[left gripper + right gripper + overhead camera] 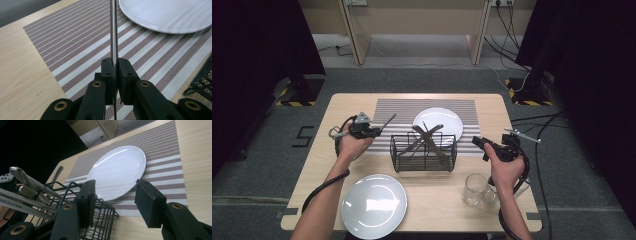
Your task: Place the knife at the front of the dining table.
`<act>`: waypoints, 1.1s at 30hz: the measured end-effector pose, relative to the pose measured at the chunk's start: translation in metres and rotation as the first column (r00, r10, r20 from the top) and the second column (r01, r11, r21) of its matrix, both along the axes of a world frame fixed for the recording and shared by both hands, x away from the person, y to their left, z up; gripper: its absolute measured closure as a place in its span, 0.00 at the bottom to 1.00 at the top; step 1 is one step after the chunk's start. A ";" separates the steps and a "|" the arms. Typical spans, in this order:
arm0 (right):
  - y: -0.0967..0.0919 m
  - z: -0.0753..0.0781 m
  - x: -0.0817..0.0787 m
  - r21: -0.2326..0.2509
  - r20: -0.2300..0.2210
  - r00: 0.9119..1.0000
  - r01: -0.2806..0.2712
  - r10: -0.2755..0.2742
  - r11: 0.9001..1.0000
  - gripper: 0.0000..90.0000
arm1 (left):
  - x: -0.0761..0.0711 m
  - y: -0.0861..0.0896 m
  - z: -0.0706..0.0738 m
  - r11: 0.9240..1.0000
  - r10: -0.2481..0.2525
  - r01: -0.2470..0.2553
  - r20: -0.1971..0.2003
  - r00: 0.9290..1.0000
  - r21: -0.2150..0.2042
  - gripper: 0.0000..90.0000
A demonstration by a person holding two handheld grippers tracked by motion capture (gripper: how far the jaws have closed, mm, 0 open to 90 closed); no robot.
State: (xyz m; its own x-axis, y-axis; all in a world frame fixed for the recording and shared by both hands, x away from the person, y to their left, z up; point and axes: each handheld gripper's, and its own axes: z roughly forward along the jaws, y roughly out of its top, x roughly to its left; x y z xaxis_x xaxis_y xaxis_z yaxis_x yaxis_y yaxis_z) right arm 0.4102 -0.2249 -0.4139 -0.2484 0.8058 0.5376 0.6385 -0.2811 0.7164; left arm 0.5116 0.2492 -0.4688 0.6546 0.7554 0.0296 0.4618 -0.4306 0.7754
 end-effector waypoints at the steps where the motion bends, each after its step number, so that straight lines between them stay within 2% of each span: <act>1: 0.000 0.000 0.000 0.002 -0.002 1.000 0.001 -0.001 1.000 0.57 | 0.001 0.000 0.000 1.000 0.000 0.000 -0.003 1.000 0.001 0.92; 9: 0.000 0.000 0.000 -0.002 -0.001 1.000 -0.001 0.001 1.000 0.57 | 0.004 -0.004 -0.005 1.000 -0.014 0.014 -0.033 0.999 0.013 0.92; 33: 0.000 -0.001 0.000 -0.002 -0.002 1.000 -0.001 0.001 1.000 0.57 | 0.011 -0.011 -0.016 0.999 -0.035 0.038 -0.079 0.996 0.032 0.92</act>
